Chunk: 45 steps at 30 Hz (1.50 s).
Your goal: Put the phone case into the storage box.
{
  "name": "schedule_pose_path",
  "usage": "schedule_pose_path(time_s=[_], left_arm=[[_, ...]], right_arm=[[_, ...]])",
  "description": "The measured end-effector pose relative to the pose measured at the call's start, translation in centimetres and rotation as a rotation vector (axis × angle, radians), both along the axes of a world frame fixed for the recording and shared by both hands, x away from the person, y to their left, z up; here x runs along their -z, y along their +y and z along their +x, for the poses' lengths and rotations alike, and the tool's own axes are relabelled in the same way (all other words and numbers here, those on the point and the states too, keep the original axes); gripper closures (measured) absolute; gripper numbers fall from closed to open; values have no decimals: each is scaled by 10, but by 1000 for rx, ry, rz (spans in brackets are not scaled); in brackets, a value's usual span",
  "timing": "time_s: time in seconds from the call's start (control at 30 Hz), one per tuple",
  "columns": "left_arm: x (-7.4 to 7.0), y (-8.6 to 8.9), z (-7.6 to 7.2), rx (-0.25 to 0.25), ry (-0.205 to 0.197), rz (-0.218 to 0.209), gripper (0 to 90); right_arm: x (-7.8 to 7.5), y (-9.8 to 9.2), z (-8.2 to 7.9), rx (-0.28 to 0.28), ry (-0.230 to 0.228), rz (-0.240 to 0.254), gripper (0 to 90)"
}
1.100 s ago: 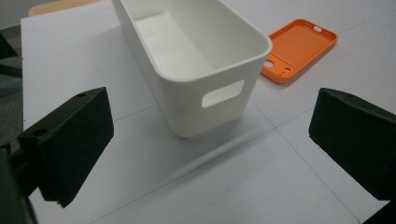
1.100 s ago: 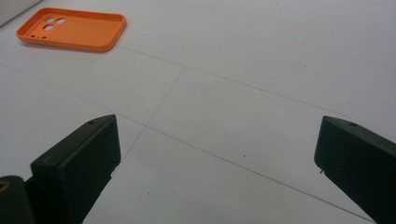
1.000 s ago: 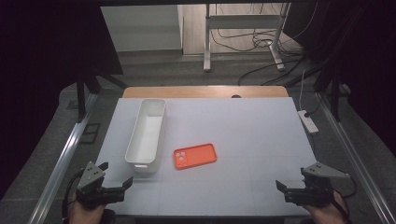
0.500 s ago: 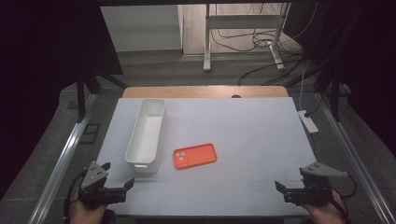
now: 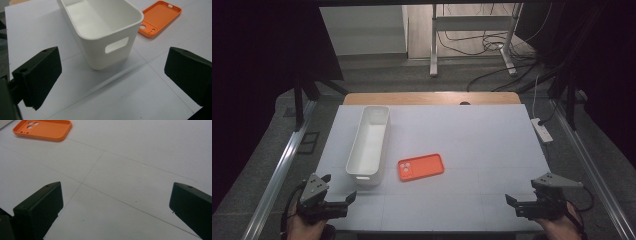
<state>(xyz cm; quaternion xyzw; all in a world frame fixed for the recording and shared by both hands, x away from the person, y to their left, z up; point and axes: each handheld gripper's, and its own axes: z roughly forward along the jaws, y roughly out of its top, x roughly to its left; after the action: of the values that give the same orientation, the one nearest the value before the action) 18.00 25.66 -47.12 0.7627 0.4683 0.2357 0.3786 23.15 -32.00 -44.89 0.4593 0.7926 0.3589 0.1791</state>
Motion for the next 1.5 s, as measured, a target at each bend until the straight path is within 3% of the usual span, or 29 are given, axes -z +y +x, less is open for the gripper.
schedule_pose_path(time_s=[0.73, 1.5], left_arm=[[0, 2, 1, 9, 11, -20, 28], [0, 2, 2, 15, 15, -22, 32]], right_arm=[[0, 12, 17, -70, 18, 10, 0], [0, 39, 37, -135, 24, 28, 0]])
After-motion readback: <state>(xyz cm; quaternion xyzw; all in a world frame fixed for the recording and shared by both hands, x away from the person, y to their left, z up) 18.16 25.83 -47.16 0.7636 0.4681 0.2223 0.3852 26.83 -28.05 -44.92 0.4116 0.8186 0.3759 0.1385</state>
